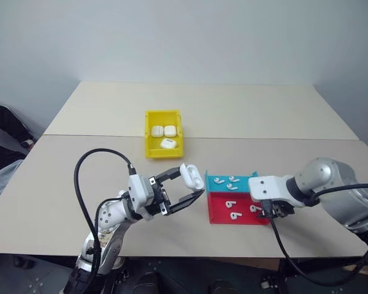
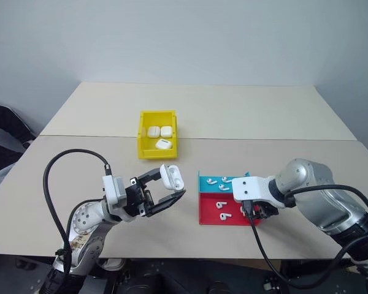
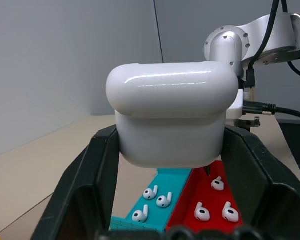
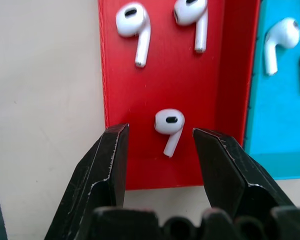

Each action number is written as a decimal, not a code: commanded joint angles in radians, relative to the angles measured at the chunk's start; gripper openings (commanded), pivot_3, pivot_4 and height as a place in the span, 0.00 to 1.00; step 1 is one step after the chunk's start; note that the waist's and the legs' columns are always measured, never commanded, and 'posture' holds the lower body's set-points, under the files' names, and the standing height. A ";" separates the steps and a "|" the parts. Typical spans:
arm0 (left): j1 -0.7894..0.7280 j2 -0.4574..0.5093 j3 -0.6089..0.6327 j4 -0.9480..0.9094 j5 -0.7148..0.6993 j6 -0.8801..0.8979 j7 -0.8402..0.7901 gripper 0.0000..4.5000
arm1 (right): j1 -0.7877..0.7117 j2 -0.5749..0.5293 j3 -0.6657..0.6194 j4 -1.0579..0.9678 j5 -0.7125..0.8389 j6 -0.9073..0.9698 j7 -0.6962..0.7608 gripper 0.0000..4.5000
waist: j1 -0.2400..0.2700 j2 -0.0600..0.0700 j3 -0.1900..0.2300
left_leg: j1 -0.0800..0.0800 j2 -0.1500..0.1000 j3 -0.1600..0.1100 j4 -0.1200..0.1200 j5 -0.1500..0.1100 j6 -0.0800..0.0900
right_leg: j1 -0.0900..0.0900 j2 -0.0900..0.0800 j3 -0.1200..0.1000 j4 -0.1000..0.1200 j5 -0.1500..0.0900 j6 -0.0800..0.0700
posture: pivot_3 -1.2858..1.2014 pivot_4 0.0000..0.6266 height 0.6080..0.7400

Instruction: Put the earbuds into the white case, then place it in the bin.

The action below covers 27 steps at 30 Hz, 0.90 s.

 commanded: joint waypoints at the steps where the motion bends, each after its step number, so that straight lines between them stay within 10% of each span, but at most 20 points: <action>1: -0.005 -0.006 0.000 -0.038 0.003 -0.007 0.005 0.61 | -0.033 0.025 0.001 0.023 -0.043 -0.026 -0.005 0.55 | -0.001 0.000 0.000 | 0.000 0.000 0.000 0.000 0.000 0.000 | 0.000 0.000 0.000 0.000 0.000 0.000 | 0.52 0.24 1.00; 27: 0.011 0.018 0.013 -0.069 -0.002 0.034 0.004 0.61 | -0.016 0.087 -0.003 0.050 -0.096 -0.074 0.030 0.43 | -0.005 0.000 0.000 | 0.000 0.001 0.000 0.000 0.000 0.000 | 0.000 0.001 0.000 0.000 0.000 0.000 | 0.52 0.24 1.00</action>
